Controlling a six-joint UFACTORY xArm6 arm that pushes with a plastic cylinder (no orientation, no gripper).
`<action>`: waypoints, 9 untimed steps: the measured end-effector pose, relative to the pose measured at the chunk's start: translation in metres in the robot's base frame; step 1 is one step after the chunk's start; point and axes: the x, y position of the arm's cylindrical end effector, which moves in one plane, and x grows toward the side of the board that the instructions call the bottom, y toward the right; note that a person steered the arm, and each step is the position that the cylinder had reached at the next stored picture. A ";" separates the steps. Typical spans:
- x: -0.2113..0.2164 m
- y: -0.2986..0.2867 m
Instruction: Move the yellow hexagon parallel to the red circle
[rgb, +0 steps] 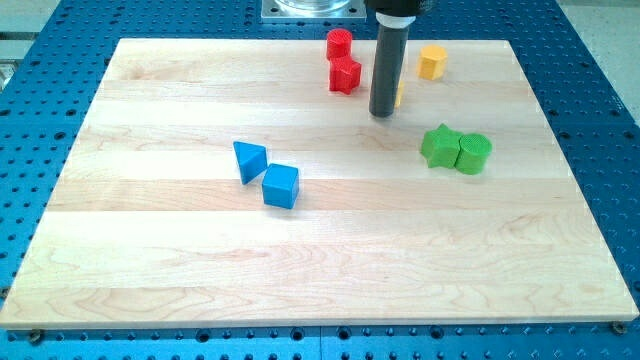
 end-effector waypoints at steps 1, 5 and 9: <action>-0.010 0.008; -0.049 0.078; -0.046 0.094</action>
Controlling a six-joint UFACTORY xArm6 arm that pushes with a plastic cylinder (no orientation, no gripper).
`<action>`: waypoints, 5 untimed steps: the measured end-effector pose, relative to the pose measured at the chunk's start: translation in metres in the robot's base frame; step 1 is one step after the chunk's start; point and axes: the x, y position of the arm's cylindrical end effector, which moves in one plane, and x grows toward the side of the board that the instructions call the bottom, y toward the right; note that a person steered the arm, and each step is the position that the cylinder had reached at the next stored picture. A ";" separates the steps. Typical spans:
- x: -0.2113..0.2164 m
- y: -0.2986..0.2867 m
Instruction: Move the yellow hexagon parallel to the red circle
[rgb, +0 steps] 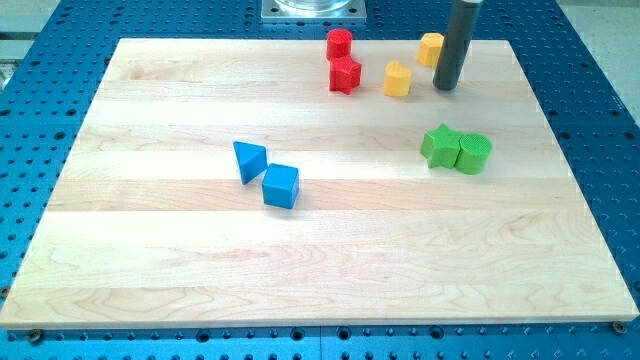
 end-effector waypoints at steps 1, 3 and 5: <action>0.025 -0.018; 0.021 -0.036; 0.020 0.021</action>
